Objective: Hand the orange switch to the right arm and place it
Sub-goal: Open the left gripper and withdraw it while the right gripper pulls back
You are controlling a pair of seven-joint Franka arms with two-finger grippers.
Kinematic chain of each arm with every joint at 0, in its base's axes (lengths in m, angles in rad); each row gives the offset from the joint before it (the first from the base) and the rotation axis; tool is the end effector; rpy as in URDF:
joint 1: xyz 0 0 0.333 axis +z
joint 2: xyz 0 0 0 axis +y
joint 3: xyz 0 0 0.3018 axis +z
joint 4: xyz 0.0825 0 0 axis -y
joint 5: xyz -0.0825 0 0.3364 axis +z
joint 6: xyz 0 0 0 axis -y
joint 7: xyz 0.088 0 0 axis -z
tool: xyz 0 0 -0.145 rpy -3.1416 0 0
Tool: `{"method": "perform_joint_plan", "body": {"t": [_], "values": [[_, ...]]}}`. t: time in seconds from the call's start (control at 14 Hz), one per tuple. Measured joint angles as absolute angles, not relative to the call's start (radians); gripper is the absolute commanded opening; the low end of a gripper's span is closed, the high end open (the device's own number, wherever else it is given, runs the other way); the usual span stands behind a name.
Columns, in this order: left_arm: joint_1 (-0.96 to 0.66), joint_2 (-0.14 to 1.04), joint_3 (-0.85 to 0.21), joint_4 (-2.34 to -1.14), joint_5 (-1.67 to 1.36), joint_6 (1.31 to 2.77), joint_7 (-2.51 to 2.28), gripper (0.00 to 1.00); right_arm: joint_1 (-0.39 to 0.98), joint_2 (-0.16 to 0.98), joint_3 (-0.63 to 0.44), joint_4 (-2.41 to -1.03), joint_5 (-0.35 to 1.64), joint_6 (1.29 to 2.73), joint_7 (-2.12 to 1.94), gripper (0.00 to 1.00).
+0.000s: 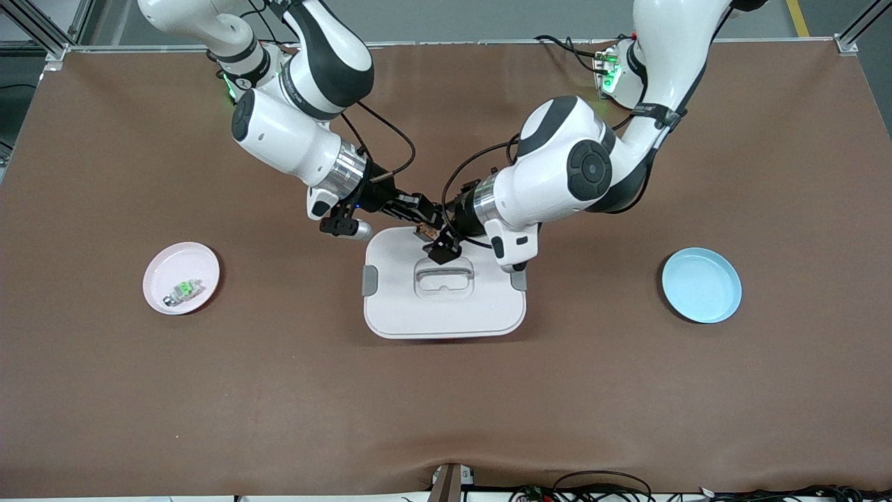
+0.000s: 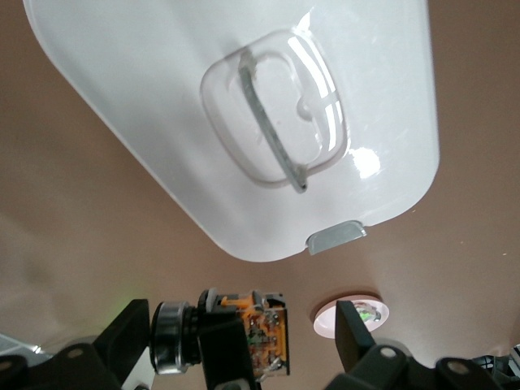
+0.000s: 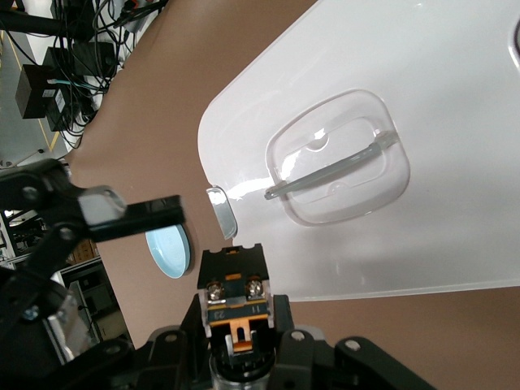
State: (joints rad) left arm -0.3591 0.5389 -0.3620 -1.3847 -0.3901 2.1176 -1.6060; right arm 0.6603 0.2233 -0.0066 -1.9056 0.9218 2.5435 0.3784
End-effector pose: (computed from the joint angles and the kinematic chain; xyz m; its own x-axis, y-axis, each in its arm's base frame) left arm 0.5255 -0.4384 0.4151 0.4000 0.7496 -0.5274 0.9094 -0.3961 0.1267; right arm 0.4855 0.3811 0.4066 0.9317 -0.3383 -0.1318 -0.3345 -0.6588 -0.6739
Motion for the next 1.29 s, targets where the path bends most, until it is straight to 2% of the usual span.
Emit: {"method": "perform_joint_plan", "body": {"t": [0.43, 0.86, 1.29], "values": [[-0.265, 0.48, -0.355, -1.372, -0.157, 2.071, -1.521, 1.0, 0.657, 0.185, -0.013, -1.906, 0.91, 2.428, 0.378, 0.0], [-0.129, 0.464, -0.348, -1.373, 0.112, 1.908, -1.103, 1.0, 0.587, 0.068, -0.023, -1.908, 0.631, 2.165, 0.389, 0.0], [0.057, 0.462, -0.339, -1.372, 0.18, 1.857, -0.693, 1.0, 0.488, -0.051, -0.024, -1.904, 0.37, 1.899, 0.29, 0.0]]}}
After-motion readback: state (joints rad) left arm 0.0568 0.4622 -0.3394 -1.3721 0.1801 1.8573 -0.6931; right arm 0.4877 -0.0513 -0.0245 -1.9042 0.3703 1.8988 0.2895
